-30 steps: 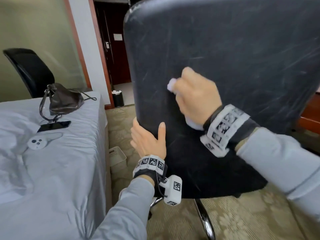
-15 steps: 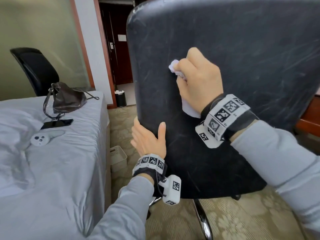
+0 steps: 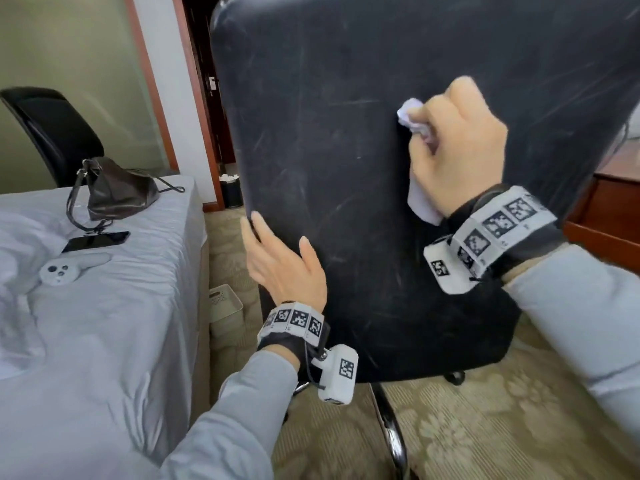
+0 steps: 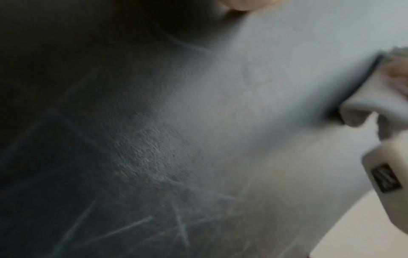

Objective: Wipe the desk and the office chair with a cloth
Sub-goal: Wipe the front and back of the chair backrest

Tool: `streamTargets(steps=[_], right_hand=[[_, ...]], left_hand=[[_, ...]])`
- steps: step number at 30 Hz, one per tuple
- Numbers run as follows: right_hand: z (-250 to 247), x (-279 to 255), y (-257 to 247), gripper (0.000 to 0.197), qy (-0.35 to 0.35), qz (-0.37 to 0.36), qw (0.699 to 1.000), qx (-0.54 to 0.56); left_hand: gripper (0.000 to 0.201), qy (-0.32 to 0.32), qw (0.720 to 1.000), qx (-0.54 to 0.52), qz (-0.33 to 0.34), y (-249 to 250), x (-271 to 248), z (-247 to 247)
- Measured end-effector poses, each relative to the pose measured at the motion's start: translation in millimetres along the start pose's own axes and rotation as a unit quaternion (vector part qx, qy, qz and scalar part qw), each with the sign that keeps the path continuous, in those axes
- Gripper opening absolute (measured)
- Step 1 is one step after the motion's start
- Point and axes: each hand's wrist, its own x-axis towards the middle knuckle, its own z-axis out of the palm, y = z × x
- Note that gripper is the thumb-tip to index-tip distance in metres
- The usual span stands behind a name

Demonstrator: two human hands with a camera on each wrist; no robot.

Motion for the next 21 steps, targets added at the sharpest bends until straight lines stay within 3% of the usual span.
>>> streamTargets(steps=[1,4,6,8,10,12,14,16,18,21], right_hand=[[4.7,-11.8,-0.9,0.013,-0.021,0.002,1.000,-0.003],[26.1,-94.5,-3.9,0.018,-0.173,-0.024,0.985,0.017],[30.2,-143.9,7.6,0.021,-0.232,-0.077,0.969,0.038],[22.1,-148.8,26.3,0.025,-0.242,-0.099,0.965,0.027],[6.6,-110.2,39.5,0.020,-0.193,-0.063,0.979,0.009],[-7.8,-56.3,51.2,0.015,-0.056,-0.029,0.998,0.004],[-14.2,-17.6,57.3,0.013,0.054,-0.020,0.998,0.015],[-6.6,-18.6,50.9,0.014,0.076,-0.006,0.996,0.036],[13.1,-68.1,35.5,0.018,-0.009,-0.016,0.999,0.050],[39.3,-187.8,20.6,0.025,-0.243,-0.076,0.966,0.030]], left_hand=[[0.078,-0.014,0.998,0.031,0.054,4.0,-3.8,0.4],[0.092,-0.082,0.973,0.119,0.180,6.0,-19.2,4.5],[0.095,-0.102,0.965,0.149,0.188,3.2,-26.6,8.1],[0.096,-0.105,0.966,0.158,0.178,3.3,-29.5,10.0],[0.098,-0.103,0.966,0.164,0.169,7.6,-29.3,12.0],[0.100,-0.099,0.967,0.172,0.161,11.5,-30.8,14.3],[0.101,-0.092,0.968,0.172,0.158,11.7,-32.4,14.9],[0.101,-0.090,0.967,0.172,0.165,8.2,-31.6,13.0],[0.102,-0.098,0.965,0.169,0.174,3.5,-28.9,9.2],[0.101,-0.111,0.962,0.166,0.184,-2.7,-23.7,3.5]])
